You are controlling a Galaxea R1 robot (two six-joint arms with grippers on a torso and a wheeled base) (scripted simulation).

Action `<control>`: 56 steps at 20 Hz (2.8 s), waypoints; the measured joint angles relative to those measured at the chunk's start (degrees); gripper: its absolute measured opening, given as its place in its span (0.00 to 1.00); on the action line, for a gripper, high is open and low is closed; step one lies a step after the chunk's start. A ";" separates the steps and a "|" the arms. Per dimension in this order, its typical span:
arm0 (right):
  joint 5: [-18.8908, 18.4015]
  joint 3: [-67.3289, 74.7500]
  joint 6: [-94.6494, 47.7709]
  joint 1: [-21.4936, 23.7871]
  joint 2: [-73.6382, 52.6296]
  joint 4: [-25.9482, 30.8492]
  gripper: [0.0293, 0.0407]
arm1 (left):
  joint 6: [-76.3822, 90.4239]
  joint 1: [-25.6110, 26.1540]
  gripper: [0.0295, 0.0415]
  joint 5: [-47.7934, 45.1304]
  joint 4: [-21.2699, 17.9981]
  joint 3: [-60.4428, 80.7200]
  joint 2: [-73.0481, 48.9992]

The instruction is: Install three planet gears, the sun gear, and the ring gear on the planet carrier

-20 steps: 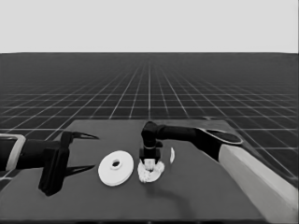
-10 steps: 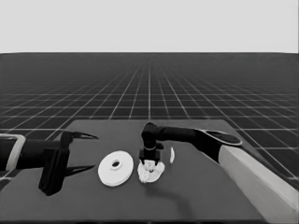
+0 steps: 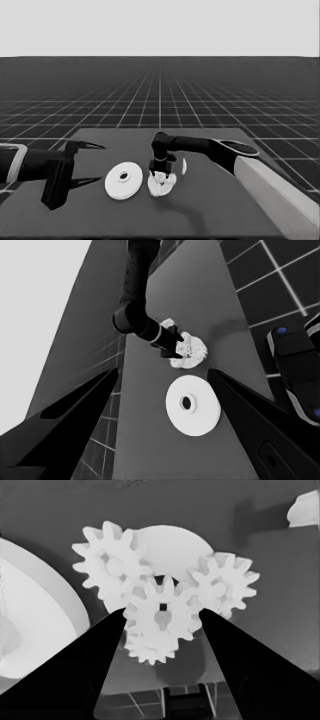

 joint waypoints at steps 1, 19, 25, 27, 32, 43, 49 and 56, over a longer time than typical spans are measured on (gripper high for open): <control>0.00 0.00 0.60 0.00 0.00 0.00 0.14 | 0.00 0.00 0.75 0.00 0.00 0.00 0.00; 0.00 0.00 11.40 0.00 0.00 0.00 0.14 | 0.00 0.00 0.75 0.00 0.00 0.00 0.00; 0.00 0.00 15.00 0.01 0.00 -0.01 0.14 | 0.00 0.00 0.75 0.00 0.00 0.00 0.00; 0.00 0.00 16.20 0.01 0.00 -0.01 0.14 | 0.00 0.00 0.75 0.00 0.00 0.00 0.00; 0.00 0.00 19.20 0.01 0.00 0.00 0.14 | 0.00 0.00 0.75 0.00 0.00 0.00 0.00; 0.00 0.00 25.80 0.00 0.00 0.00 0.14 | 0.00 0.00 0.75 0.00 0.00 0.00 0.00; 0.00 0.00 29.40 0.00 0.00 -0.01 0.14 | 0.00 0.00 0.75 0.00 0.00 0.00 0.00; 0.00 0.00 33.60 0.01 0.00 -0.01 0.14 | 0.00 0.00 0.75 0.00 0.00 0.00 0.00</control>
